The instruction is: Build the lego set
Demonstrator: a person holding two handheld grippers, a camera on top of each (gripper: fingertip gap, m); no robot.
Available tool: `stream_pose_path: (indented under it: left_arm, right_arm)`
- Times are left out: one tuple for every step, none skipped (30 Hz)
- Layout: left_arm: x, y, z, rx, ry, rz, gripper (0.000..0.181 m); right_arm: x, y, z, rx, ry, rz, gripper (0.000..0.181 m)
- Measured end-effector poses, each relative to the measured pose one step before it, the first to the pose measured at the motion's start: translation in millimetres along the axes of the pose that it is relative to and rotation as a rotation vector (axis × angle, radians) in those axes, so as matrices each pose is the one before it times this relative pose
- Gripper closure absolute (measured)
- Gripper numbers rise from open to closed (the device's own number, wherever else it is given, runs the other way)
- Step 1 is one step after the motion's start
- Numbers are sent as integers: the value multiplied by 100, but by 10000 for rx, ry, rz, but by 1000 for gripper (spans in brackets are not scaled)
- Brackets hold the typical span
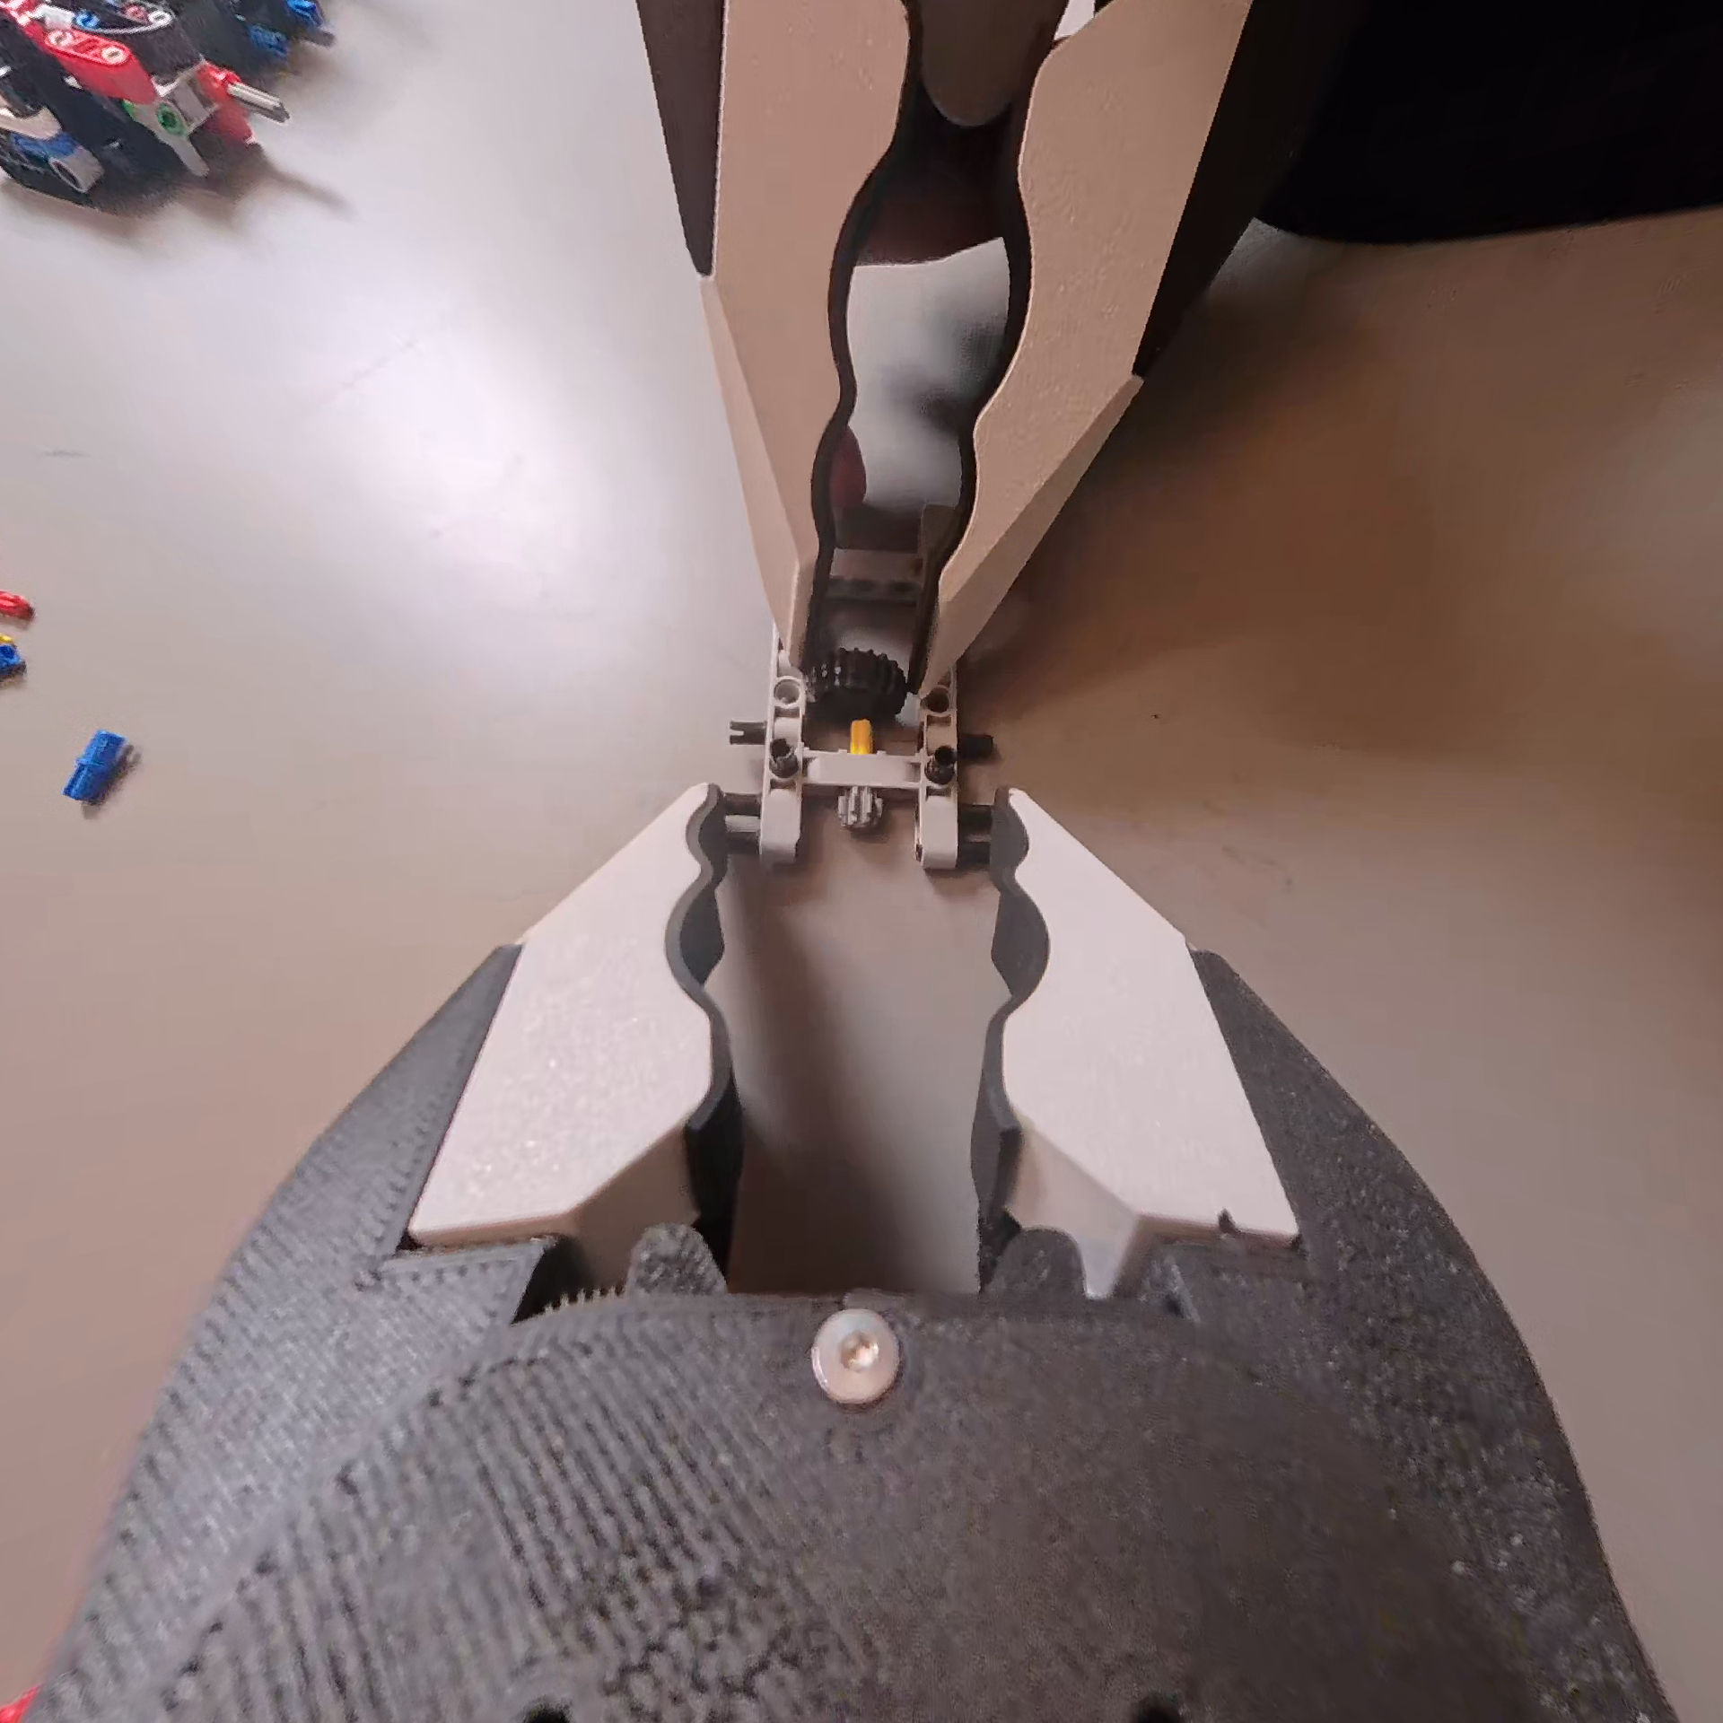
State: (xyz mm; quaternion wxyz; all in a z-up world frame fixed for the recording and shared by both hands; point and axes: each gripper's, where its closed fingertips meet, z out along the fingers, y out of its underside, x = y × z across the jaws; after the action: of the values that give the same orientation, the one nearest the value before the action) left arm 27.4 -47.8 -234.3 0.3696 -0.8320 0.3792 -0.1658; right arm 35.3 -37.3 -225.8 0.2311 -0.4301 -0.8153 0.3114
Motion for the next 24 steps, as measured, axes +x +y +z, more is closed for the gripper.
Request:
stream_pose_path:
  left_arm:
    - [11,-30,39,11,17,-35,125]
    - [6,-19,41,12,20,-32,125]
    - [1,-13,31,15,31,-42,125]
    - [-8,-9,20,22,20,-39,126]
    - [-10,-11,25,20,11,-24,126]
    - [-13,0,21,8,11,-31,125]
    - [-10,-5,10,10,16,-35,125]
    - [7,-4,22,14,8,-14,126]
    - [-1,-13,6,9,-1,-2,125]
    - [-8,-14,10,6,-11,-1,125]
    - [0,-9,22,5,-9,-1,125]
    - [14,-19,18,3,2,-7,125]
    - [3,-14,10,6,-4,-2,125]
    - [-9,-2,11,7,-7,-2,125]
    - [-1,-4,-1,6,-10,-7,125]
    - [-19,-11,6,7,-23,1,125]
    - [0,-4,1,6,-21,9,125]
    - [3,3,-6,4,-13,11,125]
    - [-3,-1,-2,4,-7,0,125]
    - [12,-1,-2,4,2,-4,125]
    - [3,11,1,1,5,-5,125]
    - [0,11,-11,-1,0,1,125]
    - [-7,8,-18,-8,2,5,125]
    - [-1,25,-16,-14,12,-4,125]
  right_arm:
    - [9,44,-14,-43,-35,56,162]
    - [9,24,-8,-25,-29,60,162]
    - [-12,27,-15,-25,-30,48,162]
    - [-10,18,-23,-26,-30,15,162]
    - [23,12,-19,-25,-9,-2,161]
    - [-10,6,-14,-27,-19,1,161]
    - [-24,8,-16,-28,-31,-2,160]
    - [5,25,-16,-34,-3,-8,160]
    - [68,27,-33,-30,31,-13,160]
    - [78,26,-44,-32,38,0,160]
    - [78,43,-50,-45,35,13,160]
    - [57,35,-62,-39,26,0,160]
    - [8,1,-96,-3,3,-16,161]
    - [33,-28,-155,26,15,-10,160]
    - [92,-37,-218,39,34,3,160]
    - [143,-18,-268,51,54,17,160]
    - [187,32,-314,58,56,42,160]
    - [187,103,-328,46,34,73,160]
    - [136,160,-310,38,-2,89,161]
    - [66,147,-254,44,-38,80,162]
    - [39,99,-196,38,-38,54,163]
    - [11,89,-129,4,-23,27,164]
    - [-15,45,-54,-8,-15,-5,164]
    - [-62,4,20,0,-25,-19,164]
